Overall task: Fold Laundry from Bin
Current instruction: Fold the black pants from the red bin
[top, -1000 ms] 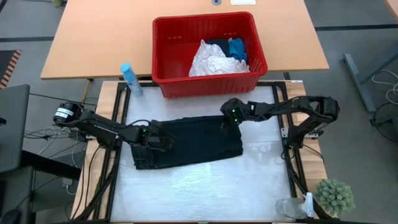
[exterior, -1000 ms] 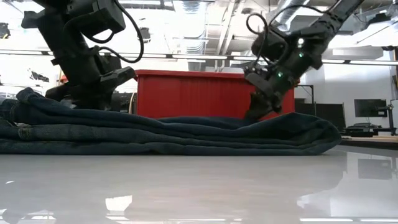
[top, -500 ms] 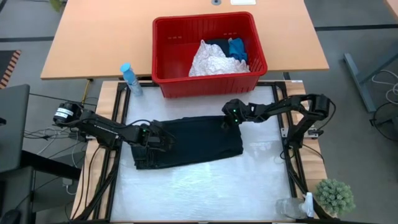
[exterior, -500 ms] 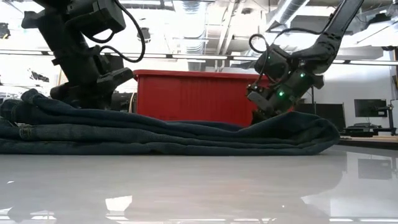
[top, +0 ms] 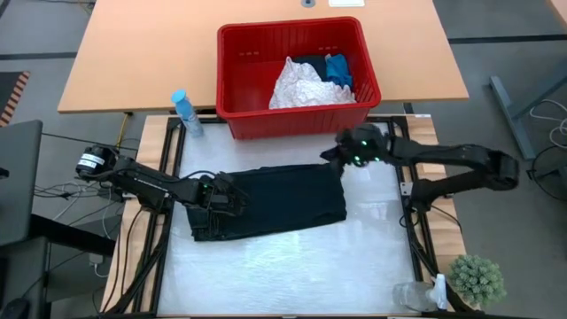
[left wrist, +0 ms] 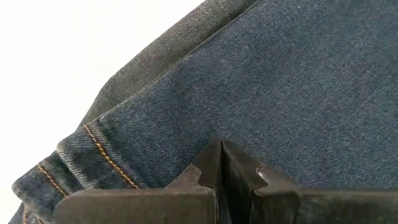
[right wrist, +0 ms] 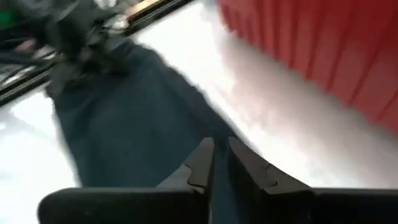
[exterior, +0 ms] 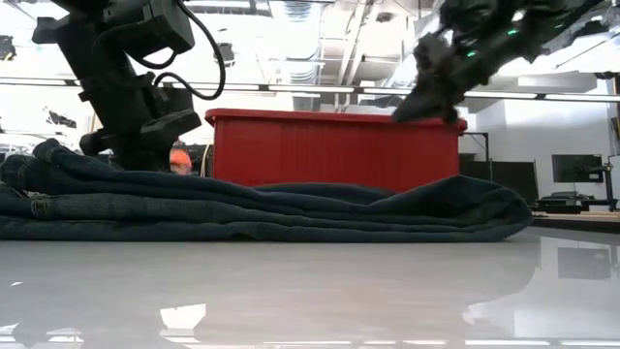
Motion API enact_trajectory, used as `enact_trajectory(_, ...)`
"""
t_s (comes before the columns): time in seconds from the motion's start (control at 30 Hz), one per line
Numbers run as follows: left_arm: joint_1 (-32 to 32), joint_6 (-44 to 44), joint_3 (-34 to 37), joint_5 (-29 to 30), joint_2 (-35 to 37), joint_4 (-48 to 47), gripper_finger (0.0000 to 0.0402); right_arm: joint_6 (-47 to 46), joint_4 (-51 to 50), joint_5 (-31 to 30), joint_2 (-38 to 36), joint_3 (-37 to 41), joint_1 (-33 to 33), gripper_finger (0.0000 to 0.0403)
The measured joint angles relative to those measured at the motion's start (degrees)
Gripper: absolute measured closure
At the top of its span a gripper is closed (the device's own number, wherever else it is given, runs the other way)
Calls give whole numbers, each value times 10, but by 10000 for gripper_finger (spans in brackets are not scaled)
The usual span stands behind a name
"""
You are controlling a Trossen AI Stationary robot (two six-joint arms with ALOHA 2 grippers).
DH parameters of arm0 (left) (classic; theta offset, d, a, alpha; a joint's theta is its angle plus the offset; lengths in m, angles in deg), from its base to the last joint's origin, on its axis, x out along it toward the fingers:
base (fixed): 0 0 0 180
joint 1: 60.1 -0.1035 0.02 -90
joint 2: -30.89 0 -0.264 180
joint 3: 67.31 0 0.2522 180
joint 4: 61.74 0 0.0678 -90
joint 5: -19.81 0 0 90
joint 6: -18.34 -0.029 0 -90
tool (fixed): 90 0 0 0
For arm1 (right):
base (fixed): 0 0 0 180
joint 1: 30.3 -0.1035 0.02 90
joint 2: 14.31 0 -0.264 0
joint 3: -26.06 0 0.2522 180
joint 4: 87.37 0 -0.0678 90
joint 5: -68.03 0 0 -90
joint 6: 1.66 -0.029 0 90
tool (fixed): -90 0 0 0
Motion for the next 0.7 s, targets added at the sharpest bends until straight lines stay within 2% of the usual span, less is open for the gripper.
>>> enact_trajectory(0.17,0,-10,0,4,0,-2,399,-33,17,-23,-50,65,-85,366)
enact_trajectory(0.3,0,-11,0,4,0,-4,399,-64,90,-50,-52,115,-146,385)
enact_trajectory(0.43,0,-11,0,4,0,-5,399,-94,141,-102,-32,150,-191,383)
enact_trajectory(0.57,0,-16,0,4,0,-6,399,-120,174,-108,5,175,-219,368)
enact_trajectory(0.7,0,-17,0,5,0,-9,399,-124,192,-108,53,180,-250,375)
